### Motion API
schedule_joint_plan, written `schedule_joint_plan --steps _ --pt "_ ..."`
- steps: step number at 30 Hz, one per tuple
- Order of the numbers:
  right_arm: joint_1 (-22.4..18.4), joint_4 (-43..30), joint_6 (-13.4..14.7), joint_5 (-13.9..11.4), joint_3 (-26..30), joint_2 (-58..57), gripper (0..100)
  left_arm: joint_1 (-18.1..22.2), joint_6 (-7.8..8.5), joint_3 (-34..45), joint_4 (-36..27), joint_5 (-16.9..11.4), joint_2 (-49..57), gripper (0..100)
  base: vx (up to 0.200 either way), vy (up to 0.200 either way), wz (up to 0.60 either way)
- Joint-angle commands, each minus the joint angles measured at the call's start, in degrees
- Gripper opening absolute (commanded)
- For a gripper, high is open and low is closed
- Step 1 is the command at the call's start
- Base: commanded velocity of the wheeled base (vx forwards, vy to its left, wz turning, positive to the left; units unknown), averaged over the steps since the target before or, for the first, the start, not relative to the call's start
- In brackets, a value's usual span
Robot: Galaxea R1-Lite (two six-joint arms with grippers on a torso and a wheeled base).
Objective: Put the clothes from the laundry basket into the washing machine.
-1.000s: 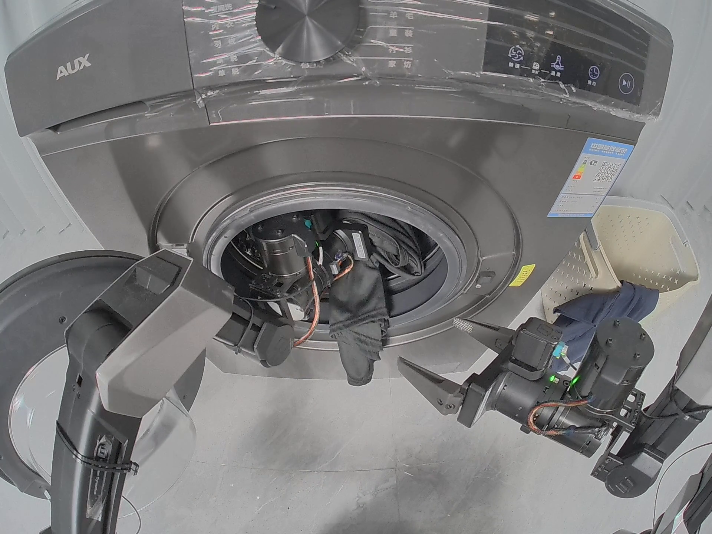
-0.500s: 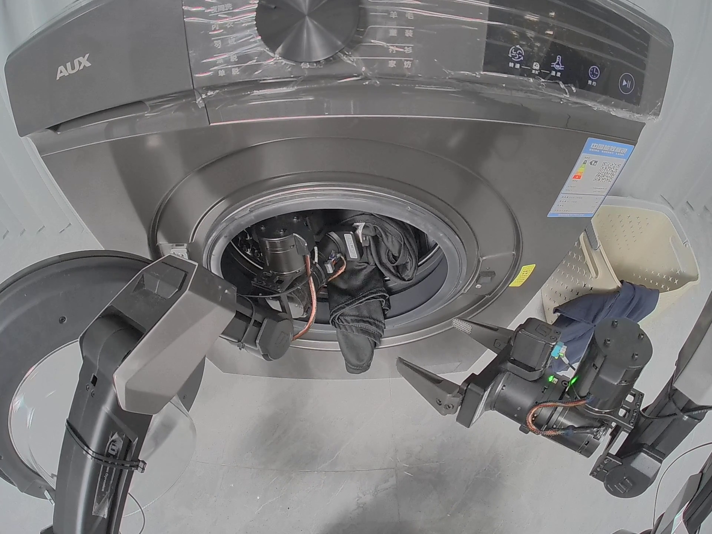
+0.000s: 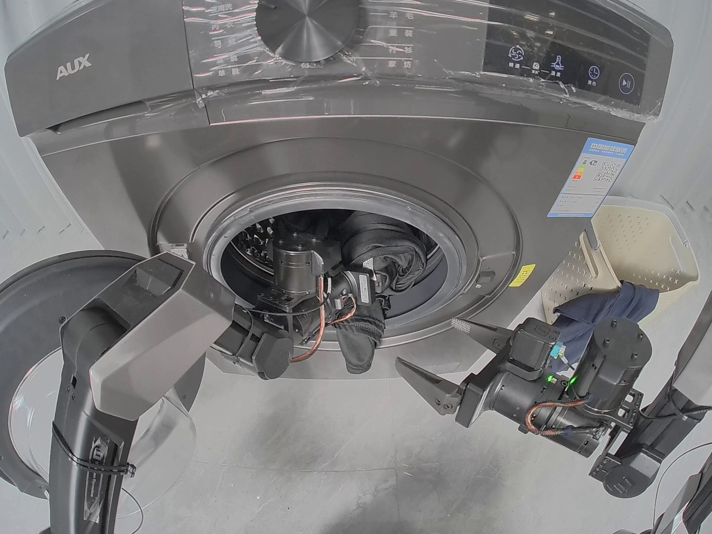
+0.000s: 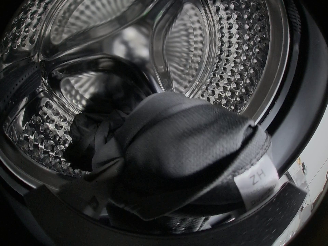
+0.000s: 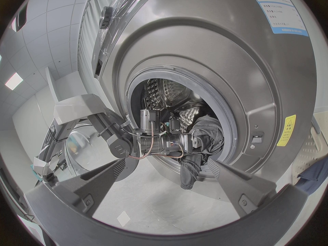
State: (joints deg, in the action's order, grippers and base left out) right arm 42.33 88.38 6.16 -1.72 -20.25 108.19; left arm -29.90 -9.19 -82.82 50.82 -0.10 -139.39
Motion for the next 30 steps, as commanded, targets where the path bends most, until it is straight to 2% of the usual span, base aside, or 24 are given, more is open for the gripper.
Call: schedule_joint_plan --steps 1,5,7,11,17,21,22,26,30 --pt "0.0 0.0 0.0 0.0 -0.1 0.1 100 -0.3 0.05 -1.2 -0.1 -0.1 -1.6 0 0.0 0.0 0.0" --pt "0.3 0.0 0.0 0.0 -0.1 0.1 100 -0.1 -0.3 -4.7 -0.4 0.6 -2.6 0 0.0 0.0 0.0" --pt "0.4 0.0 0.0 0.0 -0.1 0.1 100 0.3 -1.0 -7.3 -0.3 1.4 -3.4 0 0.0 0.0 0.0" --pt "0.5 0.0 0.0 0.0 -0.2 0.2 100 1.4 -3.2 -13.7 -0.7 5.8 -4.5 0 0.0 0.0 0.0" --pt "0.4 0.0 0.0 0.0 -0.5 0.2 100 3.4 -3.38 -21.7 -1.3 8.6 -6.7 0 0.0 0.0 0.0" --pt "0.4 0.0 0.0 0.0 -0.5 0.2 100 3.6 -3.38 -21.2 -1.0 8.9 -6.5 0 0.0 0.0 0.0" --pt "0.5 0.0 0.0 0.0 -0.5 0.2 100 3.5 -3.38 -21.2 -1.0 8.9 -6.5 100 0.0 0.0 0.0" --pt "0.4 0.0 0.0 0.0 -0.5 0.2 100 2.0 -4.87 -14.8 -1.9 8.4 -2.3 100 0.0 0.0 0.0" --pt "0.5 0.0 0.0 0.0 -0.5 0.2 100 0.6 -5.31 -9.2 -5.4 6.6 1.3 100 0.0 0.0 0.0"
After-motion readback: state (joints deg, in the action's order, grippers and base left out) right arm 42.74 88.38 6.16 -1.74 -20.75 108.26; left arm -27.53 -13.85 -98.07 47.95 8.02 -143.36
